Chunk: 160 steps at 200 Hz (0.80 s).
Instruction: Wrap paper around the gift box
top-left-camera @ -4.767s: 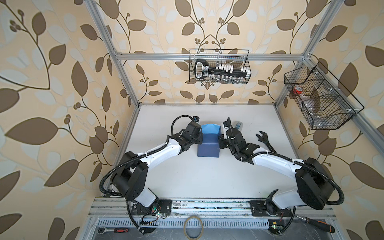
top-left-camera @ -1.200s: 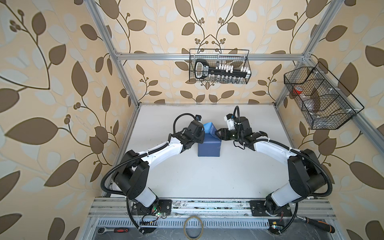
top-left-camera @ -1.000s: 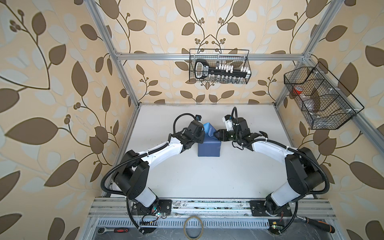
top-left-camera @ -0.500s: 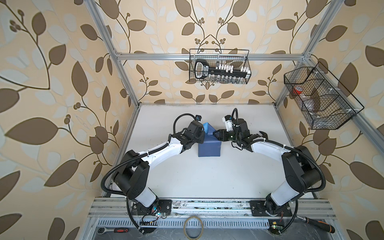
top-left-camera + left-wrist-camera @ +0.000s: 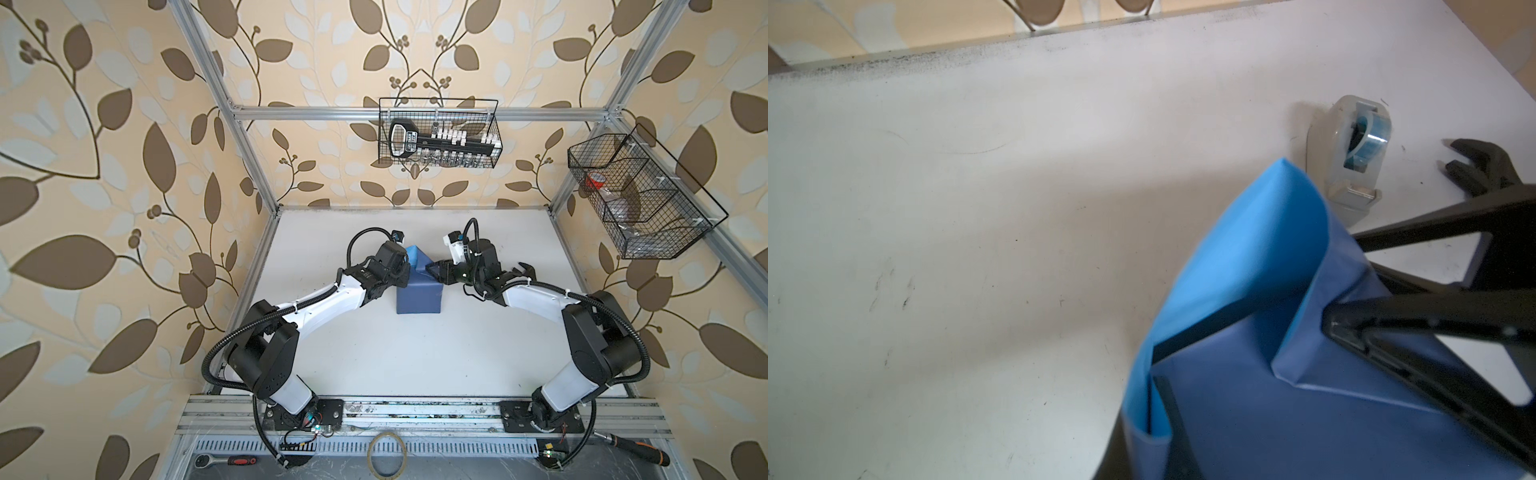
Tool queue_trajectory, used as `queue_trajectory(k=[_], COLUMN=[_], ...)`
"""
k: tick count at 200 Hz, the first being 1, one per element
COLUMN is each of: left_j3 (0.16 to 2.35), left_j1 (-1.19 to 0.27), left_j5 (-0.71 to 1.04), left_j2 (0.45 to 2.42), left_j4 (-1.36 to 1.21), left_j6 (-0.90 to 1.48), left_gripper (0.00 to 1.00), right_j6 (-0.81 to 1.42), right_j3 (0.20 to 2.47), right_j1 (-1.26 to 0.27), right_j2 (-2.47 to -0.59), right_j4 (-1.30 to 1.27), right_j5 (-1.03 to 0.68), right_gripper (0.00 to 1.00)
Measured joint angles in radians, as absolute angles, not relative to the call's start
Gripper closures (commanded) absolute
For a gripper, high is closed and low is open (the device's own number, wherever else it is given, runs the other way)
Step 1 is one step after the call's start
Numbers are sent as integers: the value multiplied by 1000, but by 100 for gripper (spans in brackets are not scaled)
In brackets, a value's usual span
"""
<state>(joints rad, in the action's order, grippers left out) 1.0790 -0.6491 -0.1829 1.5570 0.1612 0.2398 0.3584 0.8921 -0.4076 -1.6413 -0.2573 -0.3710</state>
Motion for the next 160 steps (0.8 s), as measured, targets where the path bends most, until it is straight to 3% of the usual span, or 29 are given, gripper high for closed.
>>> queue_trajectory(k=[46, 79, 116, 160], left_j3=[1079, 1077, 993, 935], left_j1=[-649, -649, -617, -442], left_j5=[-132, -86, -43, 27], left_j2=[1538, 1455, 1258, 1238], left_j4=[166, 176, 175, 189], left_j6=[257, 277, 338, 430], left_gripper=[41, 27, 31, 58], right_j6=[360, 360, 362, 361], right_j3=[837, 825, 821, 815], right_j1=[-410, -410, -413, -415], right_j2=[-1618, -1616, -1615, -1610], right_j4=[-326, -344, -351, -355], right_j5=[-370, -370, -367, -363], right_gripper=[48, 48, 48, 48])
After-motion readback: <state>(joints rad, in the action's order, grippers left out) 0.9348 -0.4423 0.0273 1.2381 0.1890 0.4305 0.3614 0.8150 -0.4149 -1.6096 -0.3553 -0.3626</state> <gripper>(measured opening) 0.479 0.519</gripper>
